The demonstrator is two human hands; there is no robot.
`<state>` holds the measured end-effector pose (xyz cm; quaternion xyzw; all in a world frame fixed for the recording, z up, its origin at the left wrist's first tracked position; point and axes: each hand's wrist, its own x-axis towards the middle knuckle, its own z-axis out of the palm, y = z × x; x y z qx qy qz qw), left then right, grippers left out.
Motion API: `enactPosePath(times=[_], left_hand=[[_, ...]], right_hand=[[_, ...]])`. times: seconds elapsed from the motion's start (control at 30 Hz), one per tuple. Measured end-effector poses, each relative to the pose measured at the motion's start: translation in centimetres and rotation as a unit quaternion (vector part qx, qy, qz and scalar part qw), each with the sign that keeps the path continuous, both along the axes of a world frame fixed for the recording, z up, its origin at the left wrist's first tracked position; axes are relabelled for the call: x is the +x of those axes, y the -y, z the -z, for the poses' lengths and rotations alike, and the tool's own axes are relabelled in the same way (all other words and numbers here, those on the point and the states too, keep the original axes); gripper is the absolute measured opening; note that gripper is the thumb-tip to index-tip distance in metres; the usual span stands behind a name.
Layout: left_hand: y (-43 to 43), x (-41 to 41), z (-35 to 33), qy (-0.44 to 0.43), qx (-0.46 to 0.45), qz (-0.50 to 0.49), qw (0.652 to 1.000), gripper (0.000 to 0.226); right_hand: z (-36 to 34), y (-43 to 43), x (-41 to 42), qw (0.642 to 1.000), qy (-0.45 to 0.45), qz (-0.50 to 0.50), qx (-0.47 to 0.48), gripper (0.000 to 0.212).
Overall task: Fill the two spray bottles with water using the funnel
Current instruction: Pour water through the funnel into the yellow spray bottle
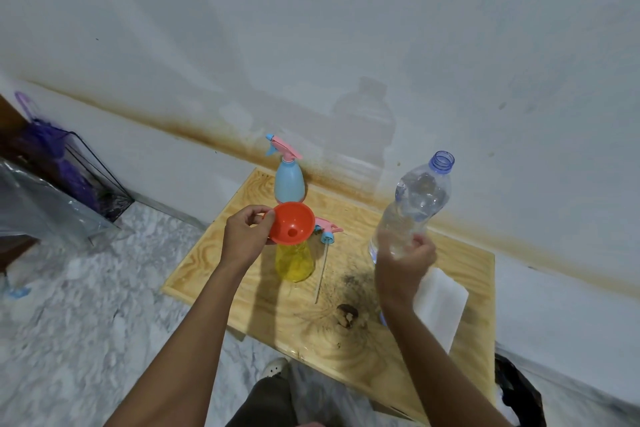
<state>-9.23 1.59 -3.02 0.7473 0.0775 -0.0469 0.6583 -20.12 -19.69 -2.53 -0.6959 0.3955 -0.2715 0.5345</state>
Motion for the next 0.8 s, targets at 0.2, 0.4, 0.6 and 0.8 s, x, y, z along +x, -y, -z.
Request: enactPosePath(times=[0.2,0.4,0.6,0.8], left_hand=[[-0.5,0.3,0.0,-0.006,0.003,0.026,1.000,0.006],[-1.7,1.4,0.2,-0.009,-0.032,0.063,0.997,0.016],[-3.6,2.3,3.2,-0.016,0.034,0.227,0.973,0.037],[-1.7,1.4,5.1,0.010,0.093,0.323,0.942,0.067]], right_hand=[[-1.2,-5.4,3.2,0.956,-0.070,-0.272,0.089,0.040],[-1.1,-6.4,5.9,0.966,-0.101,-0.239,0.014,0.019],[-1.2,-6.2,5.4,0.969,-0.098,-0.228,0.015,0.012],[-2.3,-4.8,3.2,0.984,-0.022,-0.179,0.016,0.006]])
